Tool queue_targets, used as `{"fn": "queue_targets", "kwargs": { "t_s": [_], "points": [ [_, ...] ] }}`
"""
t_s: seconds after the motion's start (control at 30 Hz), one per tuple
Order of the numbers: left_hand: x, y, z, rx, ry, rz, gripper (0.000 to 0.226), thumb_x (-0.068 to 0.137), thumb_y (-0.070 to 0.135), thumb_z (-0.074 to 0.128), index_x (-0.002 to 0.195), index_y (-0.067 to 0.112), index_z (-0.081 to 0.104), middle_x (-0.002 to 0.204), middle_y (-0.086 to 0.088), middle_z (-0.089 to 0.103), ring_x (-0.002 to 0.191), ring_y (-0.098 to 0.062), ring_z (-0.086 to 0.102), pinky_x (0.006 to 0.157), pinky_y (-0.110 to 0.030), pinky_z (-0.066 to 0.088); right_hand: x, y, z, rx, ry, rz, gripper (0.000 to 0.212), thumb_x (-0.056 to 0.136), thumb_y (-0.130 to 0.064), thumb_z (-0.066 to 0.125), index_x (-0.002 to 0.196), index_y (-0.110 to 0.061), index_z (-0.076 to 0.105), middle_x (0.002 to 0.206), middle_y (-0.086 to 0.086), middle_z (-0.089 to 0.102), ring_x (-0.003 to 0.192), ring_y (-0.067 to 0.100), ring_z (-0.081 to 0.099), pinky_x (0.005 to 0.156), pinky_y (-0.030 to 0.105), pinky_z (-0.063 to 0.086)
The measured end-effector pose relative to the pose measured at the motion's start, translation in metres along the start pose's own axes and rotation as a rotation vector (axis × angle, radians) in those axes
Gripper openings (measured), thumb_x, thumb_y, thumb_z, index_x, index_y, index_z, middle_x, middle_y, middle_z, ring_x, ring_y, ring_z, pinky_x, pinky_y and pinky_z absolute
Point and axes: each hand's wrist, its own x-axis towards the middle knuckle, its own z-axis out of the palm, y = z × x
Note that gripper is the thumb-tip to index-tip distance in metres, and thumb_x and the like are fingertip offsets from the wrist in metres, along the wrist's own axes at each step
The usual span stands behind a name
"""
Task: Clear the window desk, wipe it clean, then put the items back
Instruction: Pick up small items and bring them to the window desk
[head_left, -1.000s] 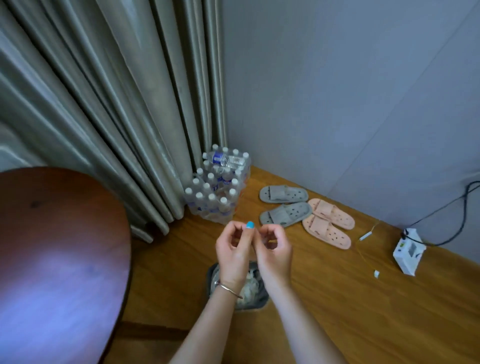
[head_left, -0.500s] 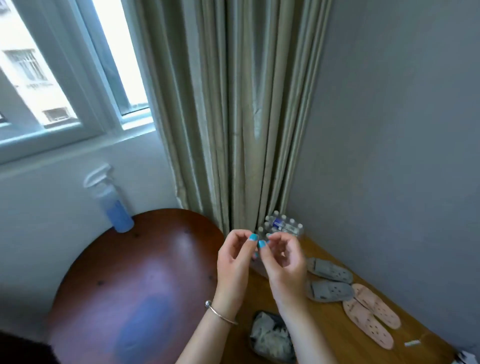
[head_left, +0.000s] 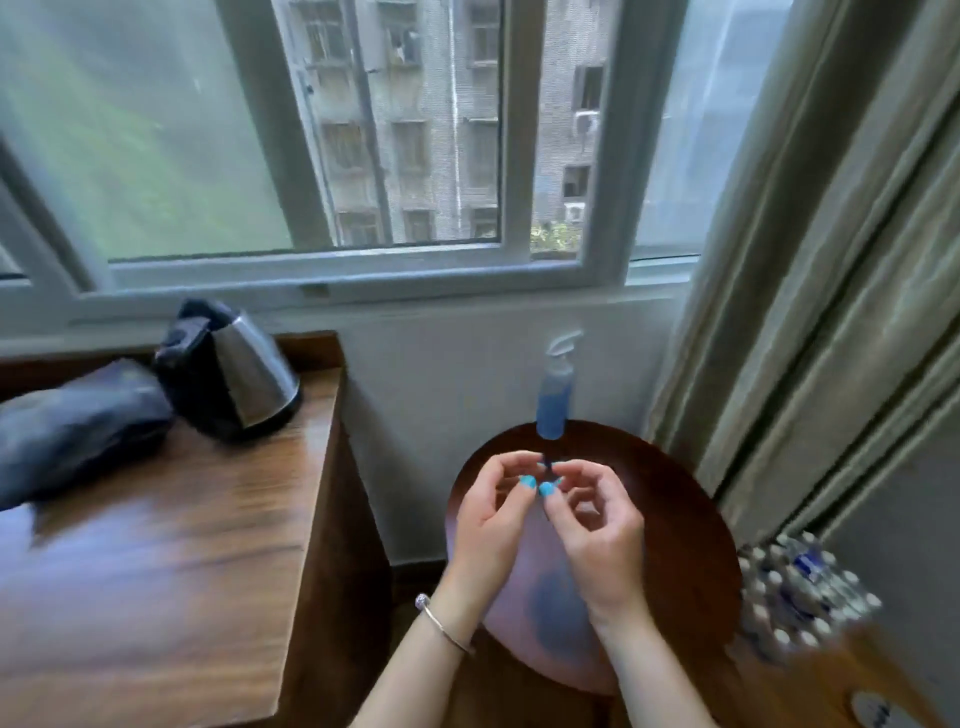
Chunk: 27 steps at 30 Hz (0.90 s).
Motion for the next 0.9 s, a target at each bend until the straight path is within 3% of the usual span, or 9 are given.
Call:
{"fn": "queue_targets", "kwargs": {
  "t_s": [0.1,0.33,0.43,0.53,0.6,0.67,0.77,0.9],
  "points": [
    [-0.011,0.002,-0.077,0.067,0.099,0.003,0.025,0.095,0.005,0.053,0.108,0.024,0.063,0.105,0.007,0.068,0.104,-0.005,0.063,0.09,-0.018,0.049,-0.017,-0.004,0.069,0.054,-0.131,0.008,0.031,0.082,0.004,0.074,0.092,-0.024,0.068,0.079,-0.01,0.067,0.065,0.004,0.058,0.062,0.014,0.048],
    [-0.066,-0.006,-0.252,0.172,0.404,-0.033,0.03,0.095,0.005,0.052,0.105,0.032,0.063,0.103,0.011,0.067,0.101,0.002,0.06,0.086,-0.012,0.046,-0.076,-0.005,0.217,0.05,-0.508,0.01,0.031,0.082,-0.003,0.077,0.093,-0.03,0.069,0.081,-0.01,0.065,0.063,0.007,0.052,0.058,0.021,0.048],
    [-0.099,-0.018,-0.317,0.209,0.512,-0.109,0.028,0.096,0.013,0.051,0.106,0.037,0.063,0.105,0.019,0.066,0.104,0.004,0.058,0.085,-0.014,0.046,-0.103,-0.005,0.274,-0.095,-0.713,-0.029,0.03,0.082,-0.012,0.079,0.096,-0.034,0.066,0.092,-0.01,0.065,0.074,0.01,0.058,0.066,0.026,0.052],
    [-0.13,-0.027,-0.373,0.263,0.623,-0.174,0.028,0.097,0.019,0.05,0.107,0.043,0.061,0.107,0.03,0.062,0.107,0.009,0.054,0.083,-0.011,0.044,-0.13,-0.006,0.328,-0.222,-0.887,-0.092,0.027,0.081,-0.019,0.08,0.094,-0.037,0.064,0.096,-0.017,0.062,0.086,0.004,0.054,0.074,0.014,0.043],
    [-0.148,-0.029,-0.406,0.261,0.734,-0.171,0.029,0.096,0.017,0.051,0.106,0.042,0.062,0.108,0.027,0.063,0.108,0.009,0.054,0.087,-0.013,0.042,-0.149,-0.008,0.363,-0.304,-1.002,-0.132,0.022,0.082,-0.025,0.078,0.099,-0.034,0.067,0.099,-0.017,0.059,0.094,0.003,0.048,0.079,0.011,0.036],
    [-0.165,-0.03,-0.435,0.254,0.836,-0.166,0.03,0.096,0.014,0.051,0.107,0.039,0.062,0.11,0.021,0.064,0.109,0.007,0.055,0.09,-0.016,0.042,-0.168,-0.009,0.395,-0.387,-1.112,-0.139,0.021,0.084,-0.032,0.076,0.104,-0.033,0.069,0.104,-0.015,0.057,0.104,0.007,0.044,0.087,0.018,0.037],
    [-0.189,-0.031,-0.468,0.241,0.92,-0.183,0.031,0.097,0.016,0.049,0.108,0.042,0.062,0.114,0.019,0.063,0.108,0.009,0.054,0.082,-0.008,0.044,-0.194,-0.011,0.435,-0.495,-1.204,-0.158,0.027,0.085,-0.044,0.072,0.11,-0.038,0.068,0.107,-0.014,0.055,0.109,0.01,0.04,0.094,0.031,0.042],
    [-0.211,-0.034,-0.491,0.284,0.933,-0.238,0.031,0.098,0.022,0.048,0.111,0.046,0.06,0.12,0.022,0.06,0.115,0.005,0.051,0.087,-0.012,0.04,-0.219,-0.005,0.457,-0.587,-1.197,-0.233,0.04,0.083,-0.055,0.069,0.121,-0.041,0.063,0.103,-0.017,0.055,0.101,0.008,0.039,0.087,0.027,0.038]
  ]
}}
